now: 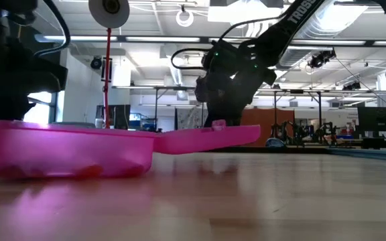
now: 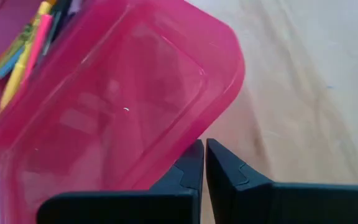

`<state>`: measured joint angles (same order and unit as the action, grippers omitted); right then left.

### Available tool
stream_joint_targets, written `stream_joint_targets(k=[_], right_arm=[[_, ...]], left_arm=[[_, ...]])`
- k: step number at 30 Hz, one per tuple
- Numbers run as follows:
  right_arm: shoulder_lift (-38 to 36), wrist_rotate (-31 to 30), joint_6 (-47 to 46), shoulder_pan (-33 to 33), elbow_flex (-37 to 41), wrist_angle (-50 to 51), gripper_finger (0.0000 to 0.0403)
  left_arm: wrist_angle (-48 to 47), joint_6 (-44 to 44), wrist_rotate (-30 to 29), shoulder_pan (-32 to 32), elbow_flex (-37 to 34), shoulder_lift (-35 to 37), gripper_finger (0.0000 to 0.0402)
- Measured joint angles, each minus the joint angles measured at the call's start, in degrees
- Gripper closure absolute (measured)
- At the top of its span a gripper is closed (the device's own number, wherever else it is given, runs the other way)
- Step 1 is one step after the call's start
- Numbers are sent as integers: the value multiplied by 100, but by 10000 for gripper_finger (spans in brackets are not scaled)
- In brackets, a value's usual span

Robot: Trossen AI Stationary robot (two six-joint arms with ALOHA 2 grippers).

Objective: Pick & place school supplies into a supply box
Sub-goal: Close the red supply box

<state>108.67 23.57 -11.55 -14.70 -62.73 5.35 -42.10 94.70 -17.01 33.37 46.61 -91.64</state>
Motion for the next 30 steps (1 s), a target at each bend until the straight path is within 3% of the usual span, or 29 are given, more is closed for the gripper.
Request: stream_joint_targets(k=[7,18,24,30], right_arm=[[-379,551,-33,247,-1,-41,403],[-921,323,-345,954,-10,-643,403],[-886,-490,-324,1401,-14,-768,403],[-877,-835,-396,1631,-14,-1112,403]], left_arm=[[125,1,-147,-77,0,-8,371],[821,-175,-887,-84,0,-8,390],[1157,-340,-1055,-82,2,-8,365],[1132,-344,-1066,-79,2,-8,392]])
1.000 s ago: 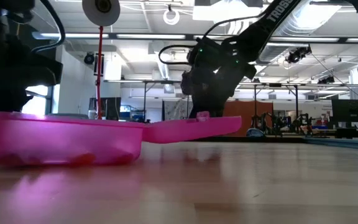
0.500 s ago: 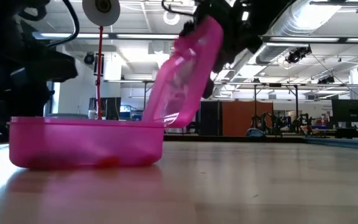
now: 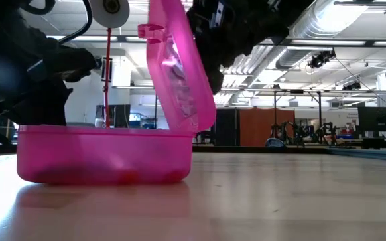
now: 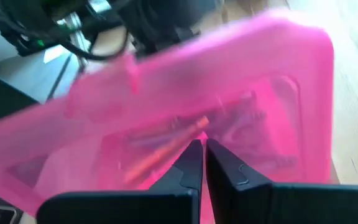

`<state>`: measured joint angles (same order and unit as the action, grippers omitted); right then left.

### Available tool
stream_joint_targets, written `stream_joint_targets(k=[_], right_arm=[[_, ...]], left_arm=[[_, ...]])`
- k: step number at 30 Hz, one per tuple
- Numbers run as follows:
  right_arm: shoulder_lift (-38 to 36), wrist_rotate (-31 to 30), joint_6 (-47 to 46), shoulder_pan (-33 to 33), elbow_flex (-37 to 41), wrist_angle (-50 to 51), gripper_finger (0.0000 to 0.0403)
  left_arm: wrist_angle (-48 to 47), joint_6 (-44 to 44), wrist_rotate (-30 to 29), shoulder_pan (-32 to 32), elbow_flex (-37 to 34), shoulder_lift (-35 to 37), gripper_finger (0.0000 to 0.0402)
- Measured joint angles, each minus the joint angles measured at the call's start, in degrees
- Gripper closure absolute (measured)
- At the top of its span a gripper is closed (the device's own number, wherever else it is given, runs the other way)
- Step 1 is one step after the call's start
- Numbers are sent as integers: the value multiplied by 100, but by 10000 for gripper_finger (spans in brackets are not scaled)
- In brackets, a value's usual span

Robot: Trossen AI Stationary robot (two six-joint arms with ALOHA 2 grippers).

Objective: Pick & place school supplies into a supply box
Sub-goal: Close the red supply box

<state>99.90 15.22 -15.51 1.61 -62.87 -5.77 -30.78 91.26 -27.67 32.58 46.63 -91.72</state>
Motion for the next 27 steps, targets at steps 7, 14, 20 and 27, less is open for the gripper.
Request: stream_joint_targets(k=[7,14,20,27], right_arm=[[48,-212,-16,190,0,-486,403],[404,-299,-120,304,-2,-606,403],[642,-344,-120,347,-2,-585,403],[892,-599,-228,317,-2,-609,403]], left_arm=[[651,-305,-181,-1,0,0,369],[891,-570,-401,-70,37,2,391],[819,-573,-216,-125,37,3,369],[-65,-103,-43,43,39,505,392]])
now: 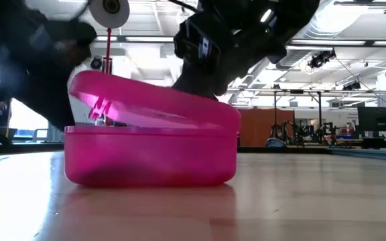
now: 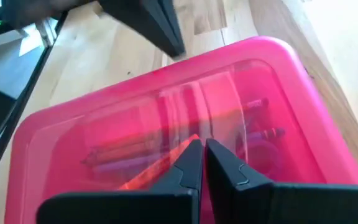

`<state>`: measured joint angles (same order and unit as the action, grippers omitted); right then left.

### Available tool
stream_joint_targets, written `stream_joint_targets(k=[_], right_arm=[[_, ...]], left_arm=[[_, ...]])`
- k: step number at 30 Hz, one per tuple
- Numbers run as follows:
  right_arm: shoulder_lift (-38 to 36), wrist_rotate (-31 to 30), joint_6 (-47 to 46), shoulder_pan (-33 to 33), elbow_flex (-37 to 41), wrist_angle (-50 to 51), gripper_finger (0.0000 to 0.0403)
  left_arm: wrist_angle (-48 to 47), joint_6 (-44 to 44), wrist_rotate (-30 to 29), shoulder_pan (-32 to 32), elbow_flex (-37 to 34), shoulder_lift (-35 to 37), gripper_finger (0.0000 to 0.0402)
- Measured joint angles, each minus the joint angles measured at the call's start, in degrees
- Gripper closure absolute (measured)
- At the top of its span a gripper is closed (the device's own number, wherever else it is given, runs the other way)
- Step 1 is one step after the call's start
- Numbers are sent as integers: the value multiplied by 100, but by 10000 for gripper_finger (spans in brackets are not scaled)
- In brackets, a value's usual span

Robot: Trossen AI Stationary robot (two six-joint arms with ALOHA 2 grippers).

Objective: Pick & place school supplies into a supply box
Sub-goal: Close the red supply box

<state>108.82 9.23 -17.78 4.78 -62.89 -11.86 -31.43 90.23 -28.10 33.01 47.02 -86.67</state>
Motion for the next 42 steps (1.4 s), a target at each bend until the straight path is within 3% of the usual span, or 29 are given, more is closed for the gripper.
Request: stream_joint_targets(k=[5,11,17,22,29,34,37,42], right_arm=[[102,-23,-19,0,-2,-7,403],[269,-194,-21,-14,-17,8,403],[281,-203,-35,-71,-17,98,403],[283,-157,-46,-125,-15,163,403],[284,-178,-170,-151,-17,372,403],[284,-157,-17,-184,-10,374,403],[216,160,-14,-219,-4,411,403],[-230,319,198,-150,37,623,403]], left_arm=[[-981,239,-653,204,235,587,367],[-75,-1347,-970,83,357,854,380],[701,-2297,-527,-258,344,550,387],[934,-2400,2,-560,344,71,364],[955,-2399,524,-801,363,-319,392],[982,-2379,540,-826,365,-395,372],[1088,-2385,576,-826,357,-396,364],[1128,-2680,498,-826,467,-351,387]])
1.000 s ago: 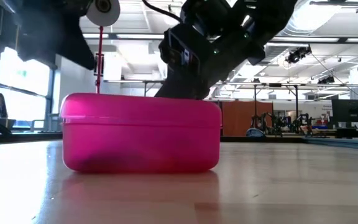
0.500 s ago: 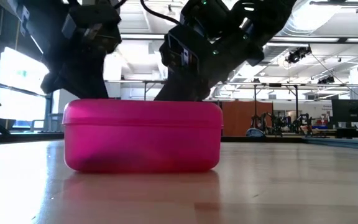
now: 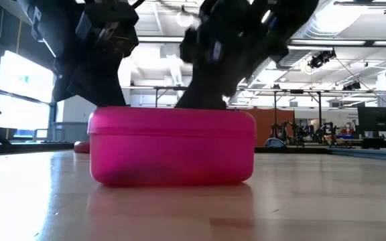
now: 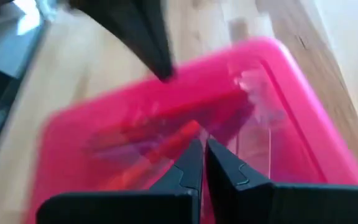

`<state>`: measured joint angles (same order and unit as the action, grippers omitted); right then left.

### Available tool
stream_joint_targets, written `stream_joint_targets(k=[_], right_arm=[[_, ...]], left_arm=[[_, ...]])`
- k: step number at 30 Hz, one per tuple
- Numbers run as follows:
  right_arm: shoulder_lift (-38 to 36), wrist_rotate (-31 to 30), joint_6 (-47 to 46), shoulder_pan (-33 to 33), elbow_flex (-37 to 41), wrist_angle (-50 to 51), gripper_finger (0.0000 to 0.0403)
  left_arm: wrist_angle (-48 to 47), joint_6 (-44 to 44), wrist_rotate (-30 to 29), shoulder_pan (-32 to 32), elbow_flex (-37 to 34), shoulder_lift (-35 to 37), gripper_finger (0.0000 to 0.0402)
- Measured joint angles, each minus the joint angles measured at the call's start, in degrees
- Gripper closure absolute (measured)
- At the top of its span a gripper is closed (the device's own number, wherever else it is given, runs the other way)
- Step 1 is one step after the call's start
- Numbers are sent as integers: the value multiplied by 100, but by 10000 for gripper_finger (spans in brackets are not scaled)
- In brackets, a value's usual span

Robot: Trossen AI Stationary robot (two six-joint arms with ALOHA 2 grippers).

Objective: Pick & place school supplies into a supply box
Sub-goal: Close the red supply box

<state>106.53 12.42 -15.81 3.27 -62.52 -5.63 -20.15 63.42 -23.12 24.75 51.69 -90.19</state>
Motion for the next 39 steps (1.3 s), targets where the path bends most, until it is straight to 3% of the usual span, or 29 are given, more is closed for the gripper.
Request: stream_joint_targets(k=[4,9,16,20,27,33,39], right_arm=[[-568,-496,84,174,-25,342,403],[-774,-891,-73,638,-20,728,403],[-348,-1562,-335,1472,-20,223,403],[-52,-1617,-408,1698,-28,-495,403],[314,-1868,-592,1729,-30,-725,403],[390,-1858,-925,1614,-57,-130,403],[261,-1835,-969,1522,-65,516,403]], left_arm=[[9,-338,-146,2,230,215,390],[-531,-518,-442,0,486,436,362],[-681,-787,-524,-228,572,459,390],[-711,-813,-410,-415,565,293,388],[-673,-814,4,-763,567,-73,363],[-735,-809,197,-787,565,-247,392],[-694,-757,372,-739,570,-224,367]])
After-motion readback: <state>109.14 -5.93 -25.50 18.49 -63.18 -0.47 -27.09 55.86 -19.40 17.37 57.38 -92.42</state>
